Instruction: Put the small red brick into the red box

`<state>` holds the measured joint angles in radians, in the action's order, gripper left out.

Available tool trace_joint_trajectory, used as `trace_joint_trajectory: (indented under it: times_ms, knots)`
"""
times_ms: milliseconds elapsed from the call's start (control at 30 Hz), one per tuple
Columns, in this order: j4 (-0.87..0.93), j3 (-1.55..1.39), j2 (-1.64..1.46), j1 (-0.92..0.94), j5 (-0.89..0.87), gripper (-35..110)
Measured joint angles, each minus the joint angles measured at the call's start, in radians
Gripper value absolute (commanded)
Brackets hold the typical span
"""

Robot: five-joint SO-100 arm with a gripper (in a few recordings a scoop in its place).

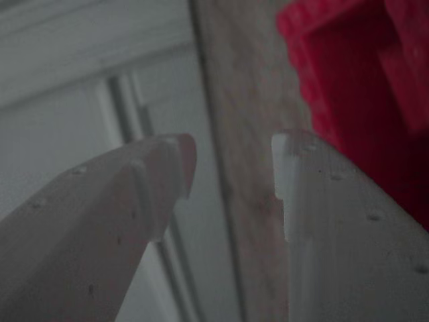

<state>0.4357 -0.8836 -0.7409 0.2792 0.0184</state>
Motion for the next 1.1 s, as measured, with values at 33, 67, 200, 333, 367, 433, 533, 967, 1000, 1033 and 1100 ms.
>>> trace_joint_trajectory:
  times_ms: [33, 67, 200, 333, 367, 433, 533, 967, 1000, 1033, 1100]
  knots:
    - [0.0, -0.002, 0.0, -0.002, 0.002, 0]
    - [-0.002, -0.017, -0.003, -0.005, 0.006, 0]
    - [0.002, -0.192, -0.115, -0.028, 0.04, 0]
    - [0.242, -0.342, -0.356, -0.077, 0.066, 0]
    - [0.322, -0.365, -0.426, -0.091, 0.074, 0]
    - [0.459, -0.44, -0.578, -0.121, 0.08, 0]
    - [0.529, -0.652, -0.818, -0.17, 0.091, 0]
    - [0.572, -1.689, -1.684, -0.293, -0.002, 0]
    - [0.592, -1.724, -1.743, -0.302, -0.009, 0]
    - [0.609, -1.759, -1.805, -0.31, -0.012, 0]
    - [0.655, -1.829, -1.944, -0.318, -0.015, 0]
